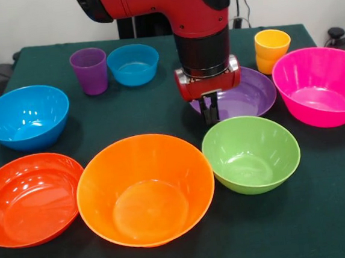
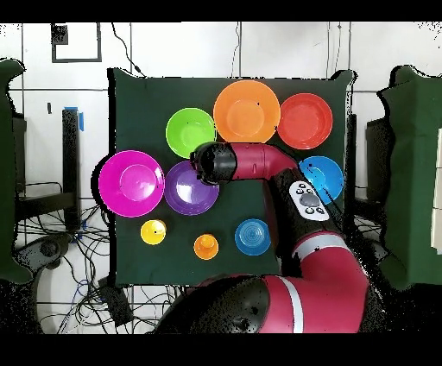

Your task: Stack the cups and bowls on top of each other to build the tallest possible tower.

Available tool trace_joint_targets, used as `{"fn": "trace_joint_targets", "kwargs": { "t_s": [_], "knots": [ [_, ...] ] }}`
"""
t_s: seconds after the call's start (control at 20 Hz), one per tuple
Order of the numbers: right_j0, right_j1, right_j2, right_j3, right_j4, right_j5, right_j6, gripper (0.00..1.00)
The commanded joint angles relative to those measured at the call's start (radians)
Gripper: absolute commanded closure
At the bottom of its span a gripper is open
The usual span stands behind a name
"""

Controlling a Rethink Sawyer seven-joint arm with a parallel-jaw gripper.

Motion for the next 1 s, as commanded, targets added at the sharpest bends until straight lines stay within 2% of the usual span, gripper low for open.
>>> {"fn": "trace_joint_targets", "kwargs": {
  "t_s": [0.05, 0.3, 0.35, 0.85, 1.0],
  "knots": [
    [0.020, -0.022, 0.028, -0.006, -0.070, 0.031, -0.048, 1.00],
    [-0.003, -0.013, 0.061, -0.008, -0.065, 0.021, -0.065, 1.00],
    [-0.006, -0.013, 0.065, -0.008, -0.064, 0.019, -0.065, 0.00],
    [-0.020, -0.017, 0.078, 0.008, -0.072, -0.004, -0.070, 0.00],
    [0.000, -0.019, 0.055, -0.003, -0.084, 0.018, -0.067, 0.00]
  ]
}}
